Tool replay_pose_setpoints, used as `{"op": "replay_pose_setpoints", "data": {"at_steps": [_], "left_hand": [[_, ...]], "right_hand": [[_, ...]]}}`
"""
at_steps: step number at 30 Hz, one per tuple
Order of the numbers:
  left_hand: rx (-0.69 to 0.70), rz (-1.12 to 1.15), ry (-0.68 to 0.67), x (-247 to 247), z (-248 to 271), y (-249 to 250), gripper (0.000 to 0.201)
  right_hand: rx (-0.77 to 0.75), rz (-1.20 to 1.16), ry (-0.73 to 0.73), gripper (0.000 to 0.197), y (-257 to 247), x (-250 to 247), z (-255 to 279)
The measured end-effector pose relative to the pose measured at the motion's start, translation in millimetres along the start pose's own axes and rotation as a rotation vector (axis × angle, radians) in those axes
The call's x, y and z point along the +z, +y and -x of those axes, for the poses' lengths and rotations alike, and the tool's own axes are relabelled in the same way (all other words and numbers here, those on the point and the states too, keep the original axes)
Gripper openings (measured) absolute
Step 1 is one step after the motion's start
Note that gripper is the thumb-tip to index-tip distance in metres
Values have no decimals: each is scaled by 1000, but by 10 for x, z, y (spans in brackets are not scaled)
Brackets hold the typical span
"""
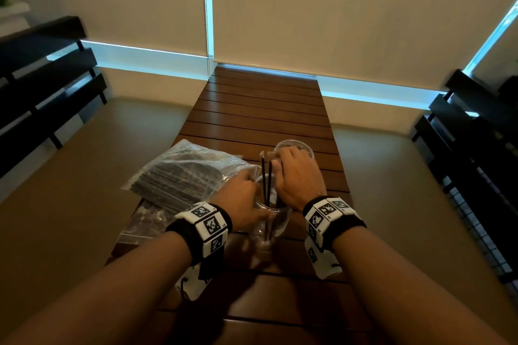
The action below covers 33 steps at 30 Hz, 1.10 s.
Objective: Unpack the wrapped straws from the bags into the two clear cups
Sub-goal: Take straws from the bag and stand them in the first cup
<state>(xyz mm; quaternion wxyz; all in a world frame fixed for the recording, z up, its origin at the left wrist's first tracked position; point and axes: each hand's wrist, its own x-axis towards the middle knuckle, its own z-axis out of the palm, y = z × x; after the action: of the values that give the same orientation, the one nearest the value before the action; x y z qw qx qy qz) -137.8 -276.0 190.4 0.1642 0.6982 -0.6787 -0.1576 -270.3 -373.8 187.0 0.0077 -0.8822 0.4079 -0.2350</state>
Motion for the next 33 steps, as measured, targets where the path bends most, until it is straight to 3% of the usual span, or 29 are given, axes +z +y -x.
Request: {"op": "replay_pose_setpoints", "data": {"at_steps": [2, 4, 8, 11, 14, 16, 19, 22, 24, 30, 33], "left_hand": [[22, -29, -4, -8, 11, 12, 51], [36, -40, 5, -17, 9, 31, 51], [75, -63, -17, -59, 16, 26, 47], [76, -75, -20, -120, 35, -40, 52], [-40, -213, 138, -261, -11, -133, 53], [-157, -284, 162, -333, -59, -247, 59], [-239, -317, 59, -394, -110, -432, 39], [-274, -169, 176, -497, -111, -606, 14], [-265, -84, 266, -591, -101, -692, 16], [-161, -52, 302, -820, 63, -788, 15], [-128, -78, 273, -896, 149, -788, 17]], "right_hand": [[-25, -7, 41, 41, -1, -2, -3], [-122, 33, -24, 49, -37, -9, -55], [-142, 111, -194, 35, -59, 1, -125], [-74, 80, -73, 34, -73, -37, -128], [-136, 125, 109, 24, -214, -126, -155], [-219, 141, 112, 15, -383, -190, -192], [-352, 114, -111, 16, -681, -246, -251], [-380, 143, -419, 10, -973, -220, -257], [-357, 124, -531, 11, -1121, -143, -268], [-101, -11, -582, 27, -1412, 470, -484], [31, -51, -587, 35, -1361, 1184, -672]]}}
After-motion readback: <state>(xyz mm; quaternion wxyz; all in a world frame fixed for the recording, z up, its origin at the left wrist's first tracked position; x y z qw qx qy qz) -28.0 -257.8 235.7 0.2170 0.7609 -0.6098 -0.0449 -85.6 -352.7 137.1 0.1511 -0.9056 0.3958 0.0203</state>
